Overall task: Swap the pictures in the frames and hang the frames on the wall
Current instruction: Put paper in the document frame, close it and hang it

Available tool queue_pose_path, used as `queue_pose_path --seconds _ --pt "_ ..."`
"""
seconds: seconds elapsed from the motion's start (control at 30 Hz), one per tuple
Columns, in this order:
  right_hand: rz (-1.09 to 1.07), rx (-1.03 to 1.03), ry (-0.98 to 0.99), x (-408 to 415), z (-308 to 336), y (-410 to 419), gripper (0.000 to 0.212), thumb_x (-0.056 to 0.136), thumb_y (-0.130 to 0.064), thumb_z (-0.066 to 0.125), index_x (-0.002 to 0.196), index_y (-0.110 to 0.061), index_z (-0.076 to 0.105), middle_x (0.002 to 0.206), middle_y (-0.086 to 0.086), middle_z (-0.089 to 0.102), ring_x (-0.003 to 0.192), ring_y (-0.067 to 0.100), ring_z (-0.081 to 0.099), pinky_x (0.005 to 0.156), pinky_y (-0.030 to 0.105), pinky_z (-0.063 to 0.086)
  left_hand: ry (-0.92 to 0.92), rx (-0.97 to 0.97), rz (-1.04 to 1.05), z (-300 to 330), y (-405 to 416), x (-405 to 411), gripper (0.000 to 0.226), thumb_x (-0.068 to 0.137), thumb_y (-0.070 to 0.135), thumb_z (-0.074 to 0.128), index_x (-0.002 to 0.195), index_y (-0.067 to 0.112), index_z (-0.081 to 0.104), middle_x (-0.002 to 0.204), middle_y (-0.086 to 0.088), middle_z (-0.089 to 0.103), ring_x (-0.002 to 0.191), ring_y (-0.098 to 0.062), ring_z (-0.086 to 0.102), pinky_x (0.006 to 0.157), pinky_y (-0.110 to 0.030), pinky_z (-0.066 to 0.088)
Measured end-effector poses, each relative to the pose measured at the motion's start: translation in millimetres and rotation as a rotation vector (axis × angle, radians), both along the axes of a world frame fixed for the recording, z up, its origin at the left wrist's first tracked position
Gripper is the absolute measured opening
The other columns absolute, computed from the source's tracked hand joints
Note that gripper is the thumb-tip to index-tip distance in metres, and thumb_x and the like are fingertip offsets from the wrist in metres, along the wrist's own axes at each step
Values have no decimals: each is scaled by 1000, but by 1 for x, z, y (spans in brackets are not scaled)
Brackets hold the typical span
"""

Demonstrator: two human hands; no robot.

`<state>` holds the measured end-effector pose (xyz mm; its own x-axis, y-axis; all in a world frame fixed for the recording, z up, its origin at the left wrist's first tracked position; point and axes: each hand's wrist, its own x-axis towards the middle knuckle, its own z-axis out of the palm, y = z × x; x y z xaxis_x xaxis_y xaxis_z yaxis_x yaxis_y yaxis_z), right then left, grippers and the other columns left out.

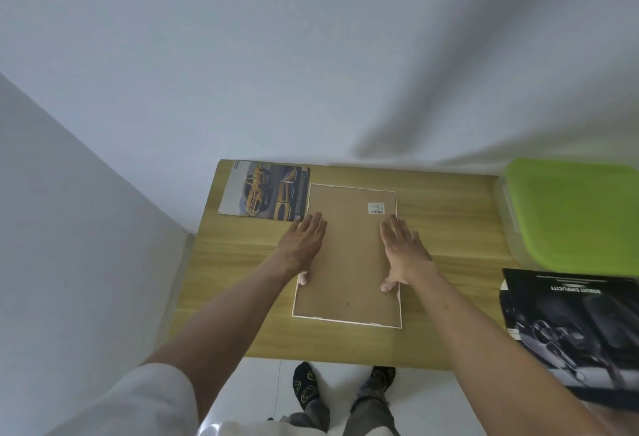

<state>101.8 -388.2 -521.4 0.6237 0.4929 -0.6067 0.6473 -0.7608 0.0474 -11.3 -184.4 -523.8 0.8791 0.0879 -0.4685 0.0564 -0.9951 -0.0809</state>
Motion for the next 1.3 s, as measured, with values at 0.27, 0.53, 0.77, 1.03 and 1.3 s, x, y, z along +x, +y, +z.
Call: queue_pose_path --seconds 0.27,0.53,0.77,1.03,1.3 --pt "141 -96 71 21 -10 15 165 49 -51 93 148 -5 -32 156 17 -35 148 31 -25 121 48 -10 128 -40 -32 -5 18 28 132 74 29 82 149 0 -23 156 -21 -30 146 -33 -25 123 -44 -7" --pt "113 -113 108 30 -11 20 166 49 -50 93 145 -9 -37 153 15 -40 145 29 -31 120 53 -10 197 -101 -62 -15 34 41 170 41 55 93 148 6 -30 153 -15 -38 144 -29 -31 121 -44 -13" --pt "97 -79 77 29 -11 20 164 50 -51 92 148 -11 -33 156 11 -38 147 26 -29 121 50 -8 129 -121 -24 -12 34 37 161 49 49 93 150 9 -26 156 -13 -34 145 -26 -30 118 -43 -17" --pt "-357 357 194 -2 -13 -26 131 53 -34 93 153 -19 10 151 11 14 145 31 12 110 40 33 25 -256 233 -16 32 -16 137 60 49 87 155 7 -3 161 -19 -12 148 -40 -12 123 -48 6" --pt "-680 536 225 -28 -24 -34 66 68 -17 84 126 -14 55 118 4 61 112 25 58 88 31 47 57 -410 339 -16 31 -29 109 76 25 82 156 12 9 164 -2 11 136 -31 32 113 -41 34"
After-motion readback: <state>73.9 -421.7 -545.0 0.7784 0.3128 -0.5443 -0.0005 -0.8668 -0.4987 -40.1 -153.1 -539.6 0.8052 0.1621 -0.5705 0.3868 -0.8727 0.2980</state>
